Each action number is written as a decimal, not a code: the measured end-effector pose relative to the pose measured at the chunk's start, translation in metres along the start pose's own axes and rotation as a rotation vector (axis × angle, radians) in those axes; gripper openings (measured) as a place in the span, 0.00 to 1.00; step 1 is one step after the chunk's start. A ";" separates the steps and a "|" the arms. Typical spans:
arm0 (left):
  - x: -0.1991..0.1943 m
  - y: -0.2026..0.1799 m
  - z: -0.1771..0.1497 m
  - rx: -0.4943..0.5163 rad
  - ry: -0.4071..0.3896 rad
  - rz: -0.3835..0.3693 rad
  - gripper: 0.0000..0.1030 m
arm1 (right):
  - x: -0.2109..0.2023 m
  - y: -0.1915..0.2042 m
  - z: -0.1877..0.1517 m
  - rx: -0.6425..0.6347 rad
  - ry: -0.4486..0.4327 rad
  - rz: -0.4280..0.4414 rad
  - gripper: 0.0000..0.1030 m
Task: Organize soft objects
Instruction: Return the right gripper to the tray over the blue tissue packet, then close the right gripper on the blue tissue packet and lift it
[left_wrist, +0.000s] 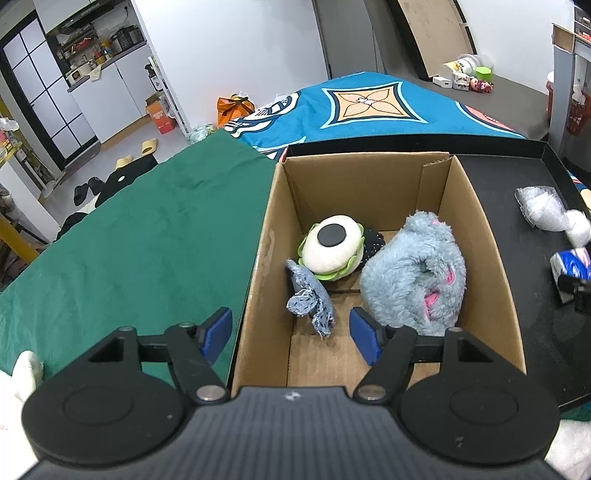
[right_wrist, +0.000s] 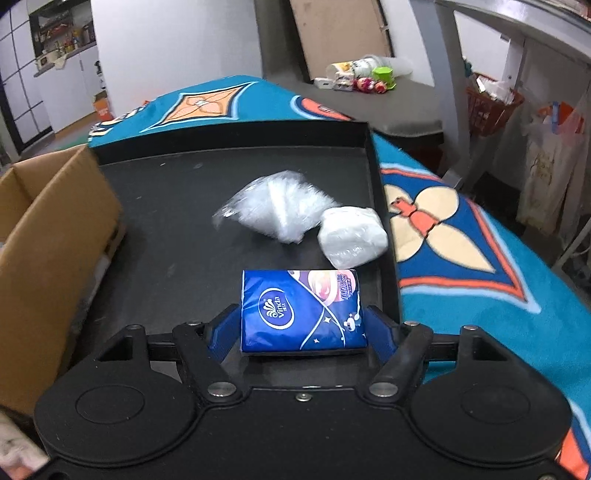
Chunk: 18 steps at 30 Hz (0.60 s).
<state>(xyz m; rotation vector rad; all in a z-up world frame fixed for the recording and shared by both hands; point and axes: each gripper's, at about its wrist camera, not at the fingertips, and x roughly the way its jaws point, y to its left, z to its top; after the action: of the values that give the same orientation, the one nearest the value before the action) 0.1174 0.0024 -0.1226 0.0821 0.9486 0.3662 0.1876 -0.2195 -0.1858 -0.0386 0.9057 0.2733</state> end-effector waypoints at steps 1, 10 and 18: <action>0.000 0.000 0.000 0.001 0.000 0.000 0.67 | -0.002 0.001 -0.001 -0.001 0.004 0.008 0.68; -0.001 0.004 -0.001 0.002 -0.001 0.001 0.67 | 0.001 0.009 -0.009 -0.028 0.023 0.011 0.79; 0.004 0.002 -0.002 0.009 0.006 0.008 0.67 | 0.004 0.004 -0.012 -0.007 0.033 0.007 0.72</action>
<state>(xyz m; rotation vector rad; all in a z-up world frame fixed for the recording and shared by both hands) 0.1175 0.0055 -0.1262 0.0930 0.9561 0.3693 0.1796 -0.2164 -0.1960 -0.0466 0.9377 0.2835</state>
